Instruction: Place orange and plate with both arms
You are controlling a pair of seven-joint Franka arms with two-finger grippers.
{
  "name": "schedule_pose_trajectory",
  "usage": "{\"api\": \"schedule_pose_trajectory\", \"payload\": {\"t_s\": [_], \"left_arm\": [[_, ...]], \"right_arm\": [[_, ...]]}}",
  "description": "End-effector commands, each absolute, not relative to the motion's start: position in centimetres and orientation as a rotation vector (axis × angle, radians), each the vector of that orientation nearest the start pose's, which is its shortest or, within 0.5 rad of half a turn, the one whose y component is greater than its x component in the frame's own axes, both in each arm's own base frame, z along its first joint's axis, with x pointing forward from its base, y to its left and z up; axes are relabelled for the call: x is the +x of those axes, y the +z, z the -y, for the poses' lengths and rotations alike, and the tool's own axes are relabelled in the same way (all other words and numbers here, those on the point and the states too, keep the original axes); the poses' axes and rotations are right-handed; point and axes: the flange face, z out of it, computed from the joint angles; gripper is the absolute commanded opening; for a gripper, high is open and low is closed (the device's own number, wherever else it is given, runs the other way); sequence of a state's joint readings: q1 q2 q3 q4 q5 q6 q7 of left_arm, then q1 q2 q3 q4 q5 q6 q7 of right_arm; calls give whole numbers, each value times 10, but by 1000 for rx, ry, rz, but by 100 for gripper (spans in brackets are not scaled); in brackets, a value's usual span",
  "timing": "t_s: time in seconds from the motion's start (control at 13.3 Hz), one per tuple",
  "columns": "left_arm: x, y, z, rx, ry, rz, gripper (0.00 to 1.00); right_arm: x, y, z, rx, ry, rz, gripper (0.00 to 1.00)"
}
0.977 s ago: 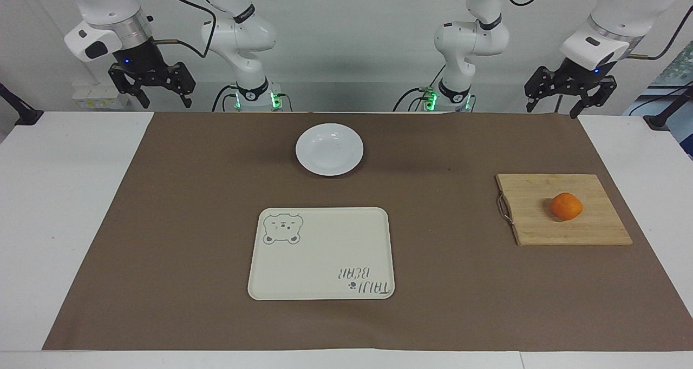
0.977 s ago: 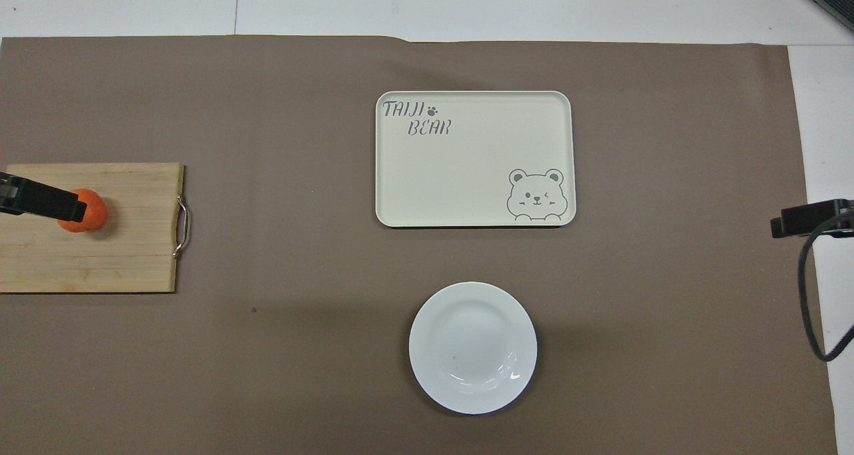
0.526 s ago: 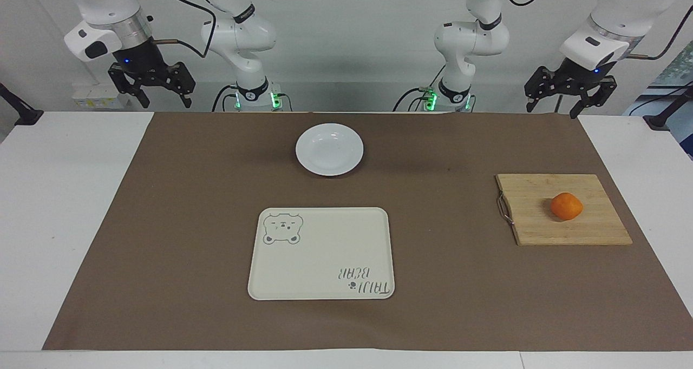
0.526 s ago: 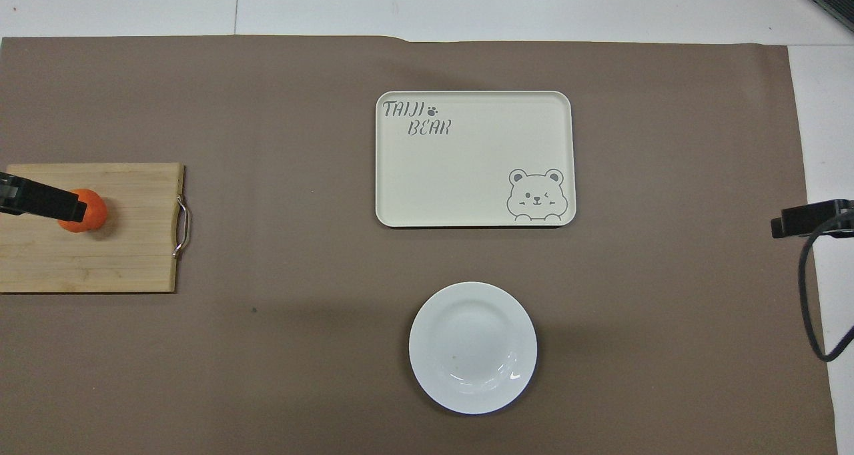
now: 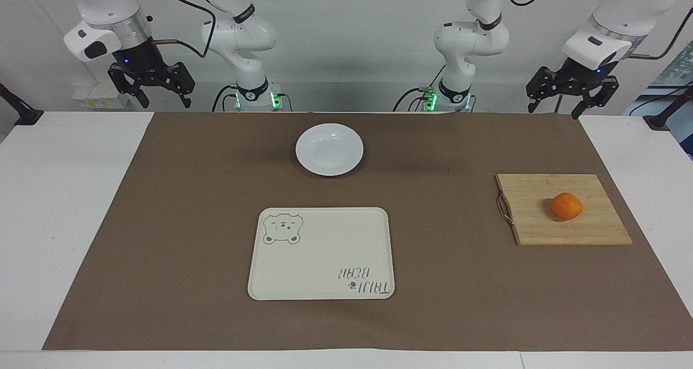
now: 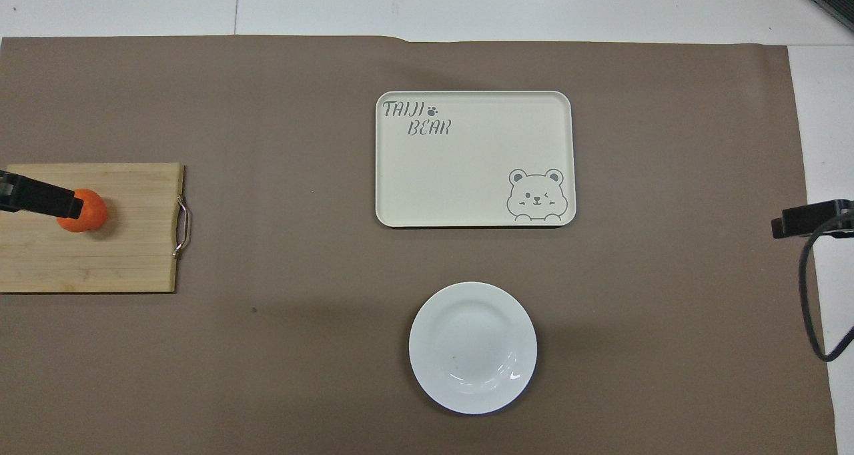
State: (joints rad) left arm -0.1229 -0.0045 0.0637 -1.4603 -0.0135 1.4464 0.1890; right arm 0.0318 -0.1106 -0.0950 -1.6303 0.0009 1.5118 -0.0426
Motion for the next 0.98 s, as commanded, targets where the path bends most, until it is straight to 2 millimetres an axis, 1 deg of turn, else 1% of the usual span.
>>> {"api": "schedule_pose_trajectory", "payload": {"t_s": [0.0, 0.15, 0.3, 0.38, 0.53, 0.6, 0.68, 0.75, 0.83, 0.9], "left_arm": [[541, 664, 17, -3146, -30, -365, 100], [548, 651, -3, -3158, -24, -349, 100], [559, 629, -18, -3167, -24, -325, 100], [567, 614, -28, -3167, -34, -298, 100], [576, 591, -42, -3165, -73, -258, 100], [580, 576, -57, -3165, -74, -226, 100], [583, 559, -71, -3165, -52, -258, 100], [590, 539, -82, -3162, -39, -289, 100], [598, 522, -91, -3158, -55, -272, 100], [603, 510, -98, -3154, -73, -260, 100]], "right_arm": [[504, 649, 39, -3155, 16, -61, 100], [504, 649, 39, -3155, 16, -61, 100], [504, 649, 39, -3155, 16, -59, 100], [504, 649, 39, -3155, 19, -59, 100], [504, 649, 39, -3155, 16, -59, 100], [504, 649, 39, -3155, 19, -59, 100], [504, 649, 39, -3155, 16, -59, 100], [504, 649, 39, -3155, 19, -59, 100], [504, 649, 39, -3155, 19, -59, 100], [504, 649, 40, -3155, 19, -61, 100]]}}
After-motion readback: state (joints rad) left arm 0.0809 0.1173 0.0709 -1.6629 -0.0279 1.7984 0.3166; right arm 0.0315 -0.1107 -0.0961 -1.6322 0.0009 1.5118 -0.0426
